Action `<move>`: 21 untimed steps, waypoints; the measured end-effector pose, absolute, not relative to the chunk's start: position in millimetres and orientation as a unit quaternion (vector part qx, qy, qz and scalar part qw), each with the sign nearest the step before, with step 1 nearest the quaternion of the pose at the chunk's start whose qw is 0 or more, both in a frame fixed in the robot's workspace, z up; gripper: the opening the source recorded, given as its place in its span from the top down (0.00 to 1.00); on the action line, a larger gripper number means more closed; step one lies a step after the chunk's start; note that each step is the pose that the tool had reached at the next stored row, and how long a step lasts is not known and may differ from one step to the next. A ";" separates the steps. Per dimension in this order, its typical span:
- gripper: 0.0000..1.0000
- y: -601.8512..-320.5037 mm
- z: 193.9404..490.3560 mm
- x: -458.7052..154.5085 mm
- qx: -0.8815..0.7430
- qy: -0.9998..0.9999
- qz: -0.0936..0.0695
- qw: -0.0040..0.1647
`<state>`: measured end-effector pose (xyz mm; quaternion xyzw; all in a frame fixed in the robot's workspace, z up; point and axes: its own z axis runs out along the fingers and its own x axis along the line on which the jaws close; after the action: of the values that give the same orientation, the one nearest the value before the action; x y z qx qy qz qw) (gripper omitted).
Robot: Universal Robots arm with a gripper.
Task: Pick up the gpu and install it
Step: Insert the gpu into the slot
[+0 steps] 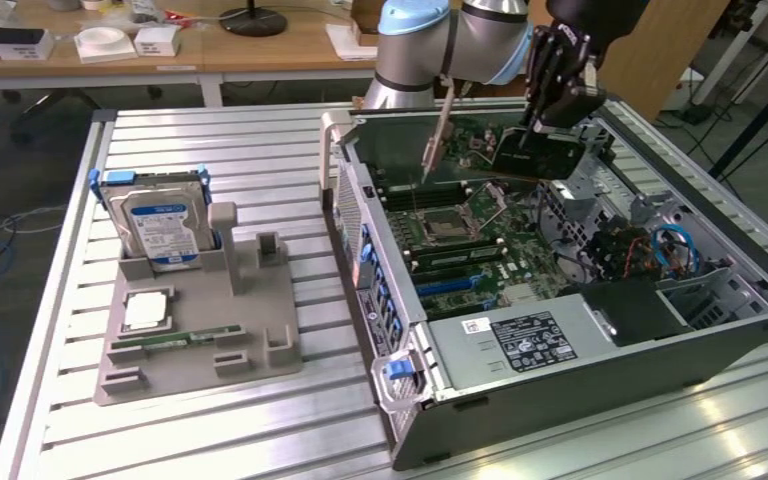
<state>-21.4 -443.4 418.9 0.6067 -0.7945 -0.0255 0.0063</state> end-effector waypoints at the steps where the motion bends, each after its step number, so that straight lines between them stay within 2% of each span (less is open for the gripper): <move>1: 0.74 -443.4 418.9 -21.4 0.610 -0.792 -0.026 0.006; 21: 0.74 -443.3 417.8 -21.4 0.664 -0.747 -0.025 0.008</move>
<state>-21.4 -443.3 417.8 0.6639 -0.7473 -0.0249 0.0080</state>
